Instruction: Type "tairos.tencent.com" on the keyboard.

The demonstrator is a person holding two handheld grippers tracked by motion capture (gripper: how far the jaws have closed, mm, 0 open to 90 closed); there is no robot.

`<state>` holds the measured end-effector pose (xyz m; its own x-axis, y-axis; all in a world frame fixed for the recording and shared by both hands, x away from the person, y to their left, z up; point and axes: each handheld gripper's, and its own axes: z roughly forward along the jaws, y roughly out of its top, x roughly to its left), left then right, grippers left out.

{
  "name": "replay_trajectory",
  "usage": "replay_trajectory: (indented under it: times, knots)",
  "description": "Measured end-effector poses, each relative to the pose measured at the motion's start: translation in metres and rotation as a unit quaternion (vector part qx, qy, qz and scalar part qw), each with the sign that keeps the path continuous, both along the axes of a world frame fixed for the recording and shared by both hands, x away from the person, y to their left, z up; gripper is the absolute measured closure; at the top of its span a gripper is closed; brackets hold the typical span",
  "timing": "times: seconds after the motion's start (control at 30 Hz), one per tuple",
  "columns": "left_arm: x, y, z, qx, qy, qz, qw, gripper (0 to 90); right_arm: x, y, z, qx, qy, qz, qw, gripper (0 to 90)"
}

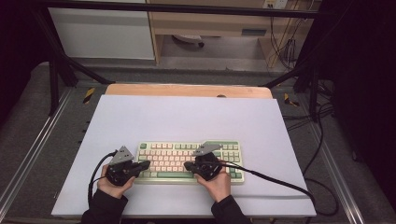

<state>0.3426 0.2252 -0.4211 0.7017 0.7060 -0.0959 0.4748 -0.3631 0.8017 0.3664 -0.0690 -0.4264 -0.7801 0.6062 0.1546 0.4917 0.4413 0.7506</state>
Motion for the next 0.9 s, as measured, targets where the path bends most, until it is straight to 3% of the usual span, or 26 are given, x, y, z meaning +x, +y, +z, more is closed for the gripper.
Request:
replay_trajectory:
  times: [0.57,0.9]
  knots:
    - [0.0,0.0,0.0,-0.001,-0.001,0.0,1.0,90.0,-0.001,0.002,-0.005,-0.01,0.002,0.002,0.9999,90.0]
    - [-0.002,0.004,0.005,-0.007,-0.006,0.0,1.0,90.0,-0.004,-0.013,0.012,-0.004,-0.017,-0.004,0.9998,88.9]
